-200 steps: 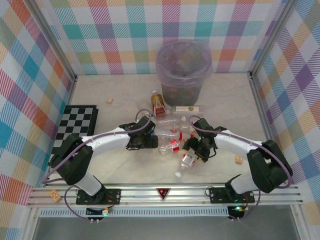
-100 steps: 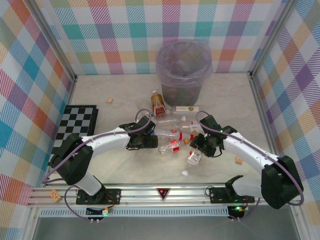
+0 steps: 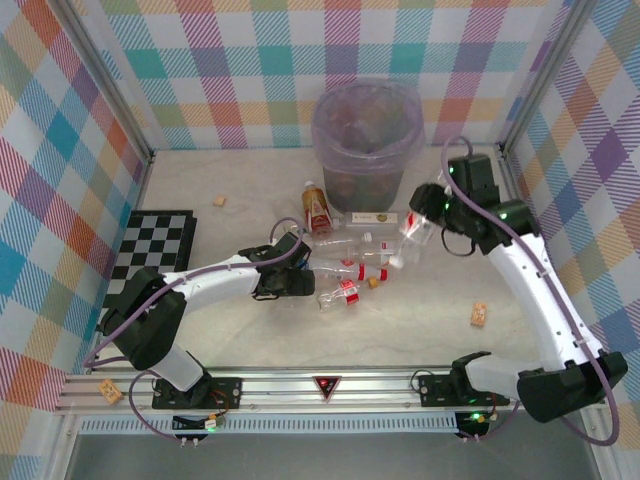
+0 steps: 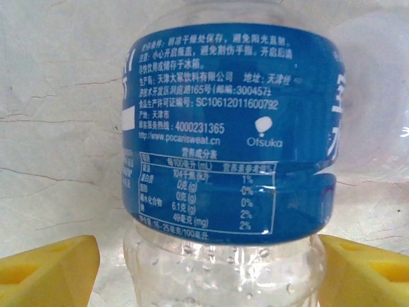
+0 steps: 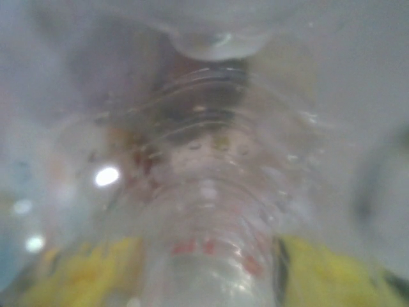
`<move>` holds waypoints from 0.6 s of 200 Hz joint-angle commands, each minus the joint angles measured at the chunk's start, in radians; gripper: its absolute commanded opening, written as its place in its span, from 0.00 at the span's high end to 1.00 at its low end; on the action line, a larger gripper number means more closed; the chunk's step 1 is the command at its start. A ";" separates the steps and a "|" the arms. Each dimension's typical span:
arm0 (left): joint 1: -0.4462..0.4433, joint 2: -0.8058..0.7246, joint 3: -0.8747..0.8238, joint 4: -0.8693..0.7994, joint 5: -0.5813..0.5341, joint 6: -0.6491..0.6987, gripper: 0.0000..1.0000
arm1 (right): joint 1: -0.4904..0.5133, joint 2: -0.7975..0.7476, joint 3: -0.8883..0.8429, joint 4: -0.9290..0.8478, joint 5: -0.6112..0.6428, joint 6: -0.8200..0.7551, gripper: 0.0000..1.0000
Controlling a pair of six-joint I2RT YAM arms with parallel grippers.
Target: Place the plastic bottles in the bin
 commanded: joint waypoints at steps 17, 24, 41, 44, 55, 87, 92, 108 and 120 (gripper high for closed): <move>-0.015 -0.026 -0.011 -0.009 -0.040 -0.004 0.16 | -0.013 0.151 0.277 0.158 0.063 -0.151 0.50; -0.015 -0.027 -0.008 -0.011 -0.035 -0.003 0.16 | -0.014 0.190 0.340 0.186 0.066 -0.163 0.51; -0.014 -0.033 0.000 -0.010 -0.018 -0.002 0.15 | -0.015 0.293 0.494 0.231 0.084 -0.189 0.51; -0.015 -0.035 0.002 -0.010 -0.016 -0.002 0.14 | -0.017 0.317 0.515 0.237 0.084 -0.191 0.51; -0.015 -0.044 0.004 -0.010 -0.011 -0.001 0.13 | -0.022 0.395 0.621 0.255 0.082 -0.199 0.51; -0.016 -0.086 -0.002 -0.031 -0.016 -0.004 0.10 | -0.020 0.668 0.955 0.242 0.097 -0.255 0.52; -0.016 -0.091 -0.004 -0.038 -0.018 -0.004 0.10 | -0.019 0.721 1.022 0.221 0.095 -0.265 0.52; -0.017 -0.111 -0.016 -0.054 -0.019 -0.006 0.09 | -0.020 0.875 1.223 0.151 0.082 -0.288 0.51; -0.019 -0.128 -0.027 -0.064 -0.016 -0.011 0.08 | -0.017 0.948 1.292 0.134 0.062 -0.294 0.51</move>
